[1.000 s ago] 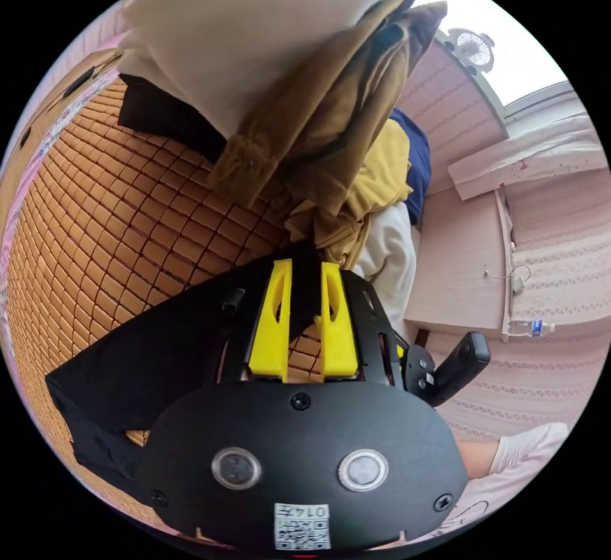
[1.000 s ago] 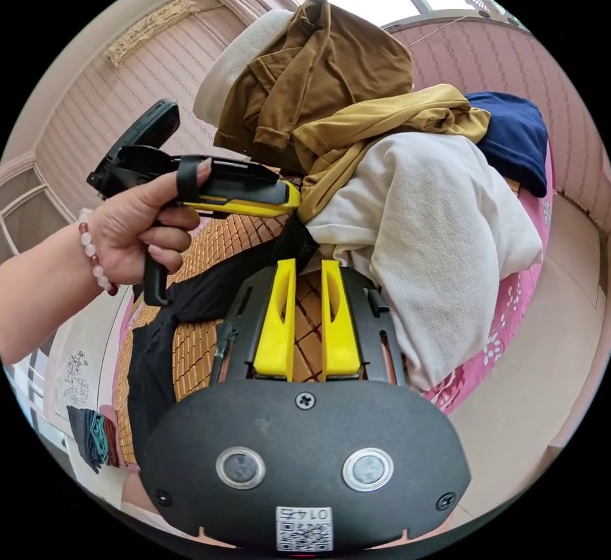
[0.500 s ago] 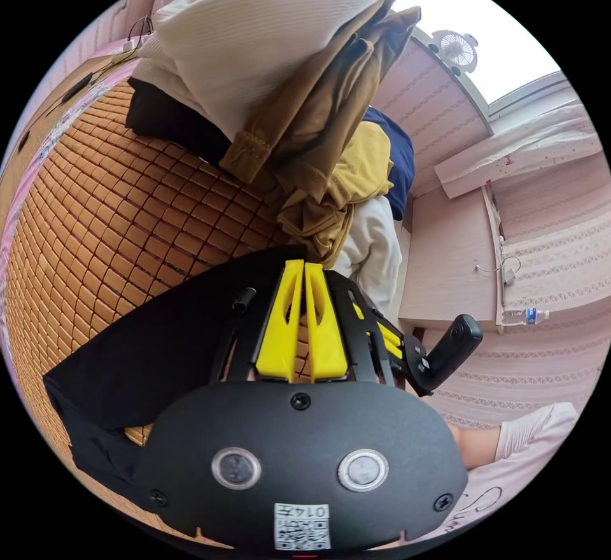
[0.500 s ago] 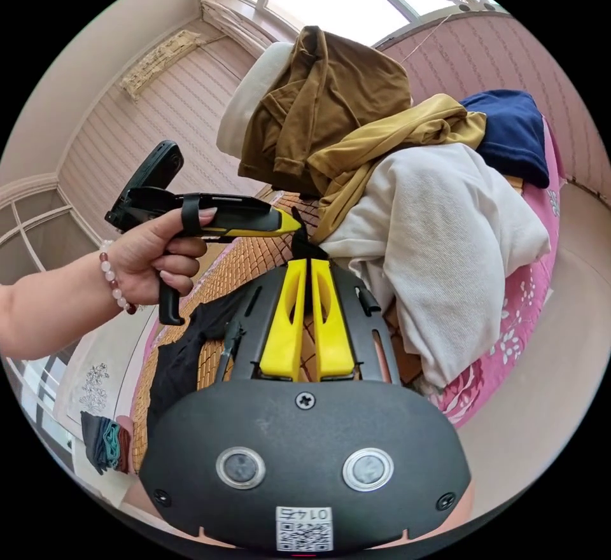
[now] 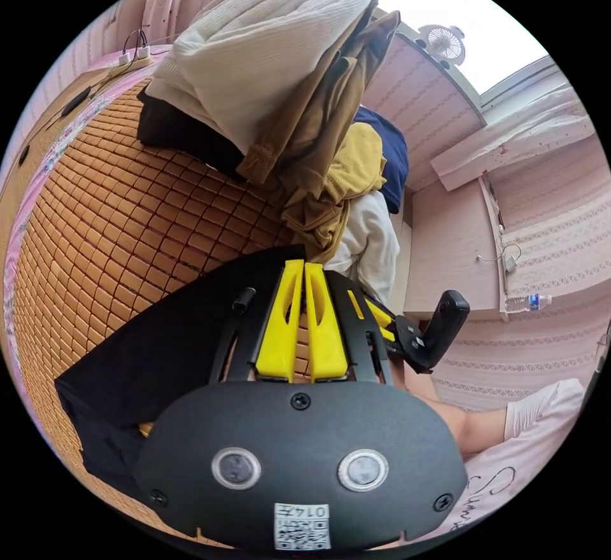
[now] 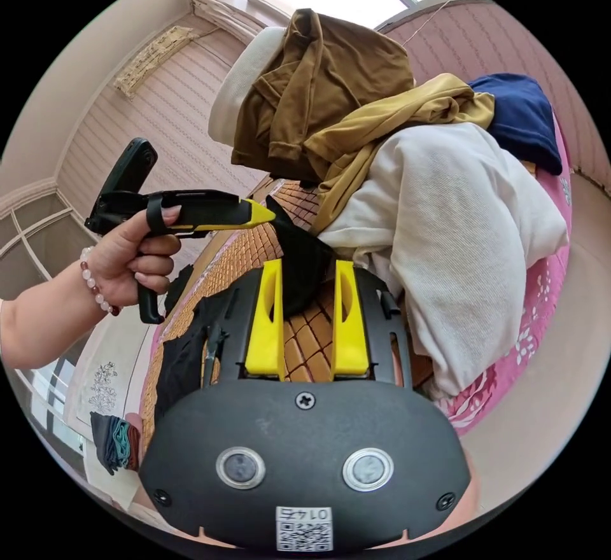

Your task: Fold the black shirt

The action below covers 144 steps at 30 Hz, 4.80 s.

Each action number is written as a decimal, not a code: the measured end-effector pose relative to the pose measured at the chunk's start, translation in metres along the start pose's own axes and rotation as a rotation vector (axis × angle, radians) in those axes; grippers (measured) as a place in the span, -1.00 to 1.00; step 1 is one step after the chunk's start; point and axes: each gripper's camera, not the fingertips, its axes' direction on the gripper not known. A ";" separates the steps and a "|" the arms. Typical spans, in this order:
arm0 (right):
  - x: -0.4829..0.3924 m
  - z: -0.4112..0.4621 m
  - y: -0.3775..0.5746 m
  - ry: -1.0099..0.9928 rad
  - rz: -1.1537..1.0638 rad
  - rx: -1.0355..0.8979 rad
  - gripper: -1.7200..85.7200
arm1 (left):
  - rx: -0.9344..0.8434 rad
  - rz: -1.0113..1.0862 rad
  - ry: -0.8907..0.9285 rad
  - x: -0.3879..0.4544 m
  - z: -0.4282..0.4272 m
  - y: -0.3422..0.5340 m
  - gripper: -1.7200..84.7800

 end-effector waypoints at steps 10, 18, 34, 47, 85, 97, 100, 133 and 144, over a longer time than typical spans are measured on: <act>-0.036 0.003 -0.040 -0.108 -0.138 -0.024 -0.95 | 0.116 -0.104 0.000 0.002 -0.033 0.072 -0.98; -0.149 -0.005 -0.101 -0.392 -0.334 0.010 -0.94 | 0.303 -0.105 -0.179 -0.005 -0.159 0.198 -0.98; -0.489 0.058 0.073 -0.748 -1.069 -0.822 -0.76 | 0.635 -0.879 -0.214 -0.002 -0.196 0.684 -0.98; -0.621 -0.021 -0.045 -0.905 -1.041 -0.506 -0.70 | 0.972 -0.500 -0.307 0.056 -0.284 0.738 -0.98; -0.694 -0.004 0.014 -0.067 -1.185 -1.052 -0.95 | 0.241 -0.750 -0.134 -0.091 -0.203 0.757 -0.86; -0.678 -0.010 -0.020 0.080 -0.994 -0.980 -0.78 | 0.309 -0.403 -0.064 -0.067 -0.205 0.666 -0.86; -0.658 -0.002 -0.023 0.153 -0.941 -0.957 -0.80 | 0.296 -0.385 -0.075 -0.069 -0.203 0.654 -0.86; -0.641 0.217 -0.179 -0.197 -0.978 -0.811 -0.74 | 0.527 -0.834 -0.400 -0.262 -0.365 0.698 -0.84; -0.628 0.361 -0.216 -0.084 -0.784 -0.850 -0.89 | 0.445 -0.869 -0.456 -0.349 -0.373 0.655 -0.77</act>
